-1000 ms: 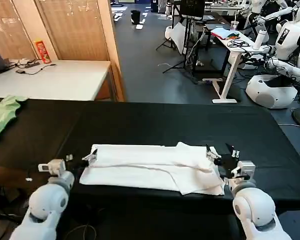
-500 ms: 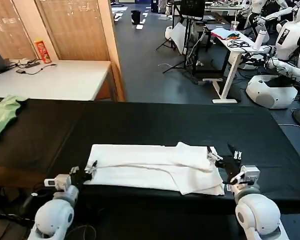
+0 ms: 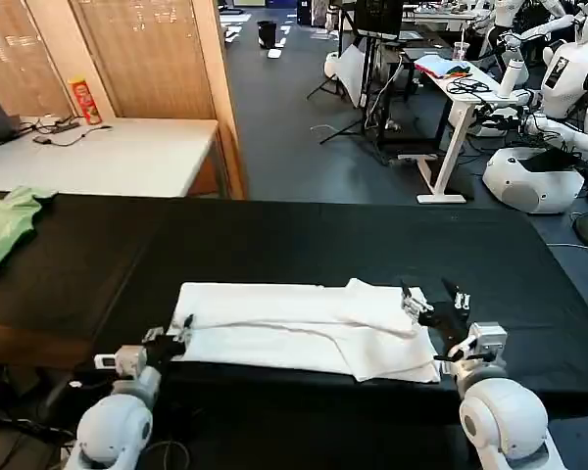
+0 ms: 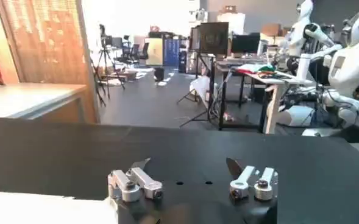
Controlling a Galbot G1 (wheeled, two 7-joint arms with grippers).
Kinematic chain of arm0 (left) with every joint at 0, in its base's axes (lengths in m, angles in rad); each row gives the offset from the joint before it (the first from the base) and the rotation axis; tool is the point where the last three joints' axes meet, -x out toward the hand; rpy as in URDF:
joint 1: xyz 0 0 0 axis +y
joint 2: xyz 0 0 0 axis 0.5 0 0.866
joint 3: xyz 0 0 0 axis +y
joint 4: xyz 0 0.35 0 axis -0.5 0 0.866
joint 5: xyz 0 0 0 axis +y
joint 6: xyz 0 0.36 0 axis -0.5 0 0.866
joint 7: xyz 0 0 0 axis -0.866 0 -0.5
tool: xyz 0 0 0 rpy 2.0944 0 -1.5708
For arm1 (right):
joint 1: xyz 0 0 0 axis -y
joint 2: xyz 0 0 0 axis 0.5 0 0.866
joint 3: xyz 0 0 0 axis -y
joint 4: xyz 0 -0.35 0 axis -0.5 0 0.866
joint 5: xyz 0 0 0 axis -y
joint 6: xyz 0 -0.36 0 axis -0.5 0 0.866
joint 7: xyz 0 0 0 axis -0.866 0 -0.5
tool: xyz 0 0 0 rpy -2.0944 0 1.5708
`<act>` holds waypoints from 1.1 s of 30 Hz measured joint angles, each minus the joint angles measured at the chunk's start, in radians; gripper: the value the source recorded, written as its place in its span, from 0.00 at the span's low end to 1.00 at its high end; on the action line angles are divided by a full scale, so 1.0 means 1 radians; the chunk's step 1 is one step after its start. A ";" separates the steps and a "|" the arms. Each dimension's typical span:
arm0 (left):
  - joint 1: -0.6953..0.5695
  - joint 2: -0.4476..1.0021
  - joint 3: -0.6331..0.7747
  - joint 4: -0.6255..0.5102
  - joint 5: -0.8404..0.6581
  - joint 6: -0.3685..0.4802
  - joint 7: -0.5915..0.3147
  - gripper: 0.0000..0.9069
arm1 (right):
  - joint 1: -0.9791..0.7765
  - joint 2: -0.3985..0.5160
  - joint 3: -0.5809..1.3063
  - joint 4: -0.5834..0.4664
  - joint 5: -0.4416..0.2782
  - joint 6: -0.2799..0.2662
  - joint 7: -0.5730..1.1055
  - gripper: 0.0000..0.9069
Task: Fold and organize the clothes.
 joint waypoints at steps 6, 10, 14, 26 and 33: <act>-0.003 0.025 -0.005 0.011 0.099 -0.013 0.008 0.00 | 0.004 0.000 0.001 -0.001 -0.002 0.000 0.000 0.97; 0.001 0.064 -0.029 0.032 0.185 -0.067 0.024 0.00 | -0.001 0.000 0.004 -0.001 -0.002 0.001 0.000 0.97; 0.013 0.148 -0.070 0.062 0.176 -0.097 0.024 0.00 | -0.007 0.011 0.001 0.000 -0.010 0.003 -0.001 0.97; 0.036 0.203 -0.051 -0.038 0.155 -0.042 -0.028 0.00 | -0.034 0.036 0.005 -0.013 -0.052 0.022 -0.010 0.97; 0.017 0.066 0.118 -0.159 0.129 -0.011 -0.069 0.00 | -0.059 0.063 0.021 -0.021 -0.086 0.035 -0.018 0.97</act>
